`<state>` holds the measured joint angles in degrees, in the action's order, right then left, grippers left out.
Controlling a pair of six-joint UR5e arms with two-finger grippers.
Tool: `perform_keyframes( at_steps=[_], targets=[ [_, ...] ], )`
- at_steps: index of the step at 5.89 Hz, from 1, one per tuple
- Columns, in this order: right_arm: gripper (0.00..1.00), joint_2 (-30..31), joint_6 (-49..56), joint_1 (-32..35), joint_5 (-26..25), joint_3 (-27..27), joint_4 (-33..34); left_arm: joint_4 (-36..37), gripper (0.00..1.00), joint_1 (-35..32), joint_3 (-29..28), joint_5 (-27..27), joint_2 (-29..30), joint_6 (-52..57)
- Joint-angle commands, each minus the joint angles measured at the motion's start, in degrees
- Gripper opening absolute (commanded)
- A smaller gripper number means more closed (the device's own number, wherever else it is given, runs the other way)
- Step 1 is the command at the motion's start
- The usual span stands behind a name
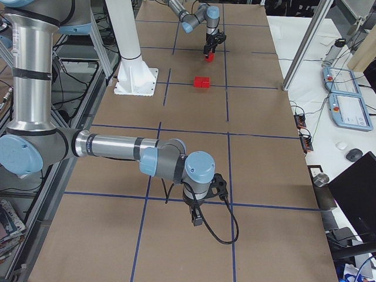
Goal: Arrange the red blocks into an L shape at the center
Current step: 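Lower the left gripper and grasp the last red cube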
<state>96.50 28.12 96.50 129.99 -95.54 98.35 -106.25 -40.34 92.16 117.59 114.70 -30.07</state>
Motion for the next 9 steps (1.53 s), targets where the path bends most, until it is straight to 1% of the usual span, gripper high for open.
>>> perform_keyframes(
  at_steps=[1, 2, 3, 4, 5, 6, 8, 9],
  targets=[
    [1.00, 0.0, 0.0, 0.0, 0.0, 0.0, 0.0, 0.3, 0.59, 0.1, -0.2, -0.2, 0.0, -0.1],
    [1.00, 0.0, 0.0, 0.0, 0.0, 0.0, 0.0, 1.8, 0.19, 0.3, -0.2, -0.2, 0.3, 0.0],
    [1.00, 0.0, 0.0, 0.0, 0.0, -0.2, 0.0, 1.9, 0.13, 0.3, -0.1, -0.2, 0.2, 0.1],
    [1.00, 0.0, 0.0, 0.0, 0.0, -0.2, 0.0, 4.3, 0.09, 0.1, 1.0, 0.1, 1.0, -0.1],
    [1.00, 0.0, 0.0, 0.0, 0.0, -0.2, 0.0, 14.1, 0.09, -0.9, 3.7, 0.3, 5.4, -5.0],
    [1.00, 0.0, 0.0, 0.0, 0.1, -0.2, 0.0, 20.8, 0.09, -0.8, 6.5, -0.1, 7.7, -15.8],
    [1.00, 0.0, 0.0, 0.0, 0.1, -0.3, 0.0, 21.1, 0.10, -0.3, 11.9, -0.3, 7.6, -45.1],
    [1.00, 0.1, 0.0, 0.0, 0.1, -0.4, 0.0, 20.7, 0.09, -0.4, 13.1, -0.8, 7.4, -62.0]
  ],
)
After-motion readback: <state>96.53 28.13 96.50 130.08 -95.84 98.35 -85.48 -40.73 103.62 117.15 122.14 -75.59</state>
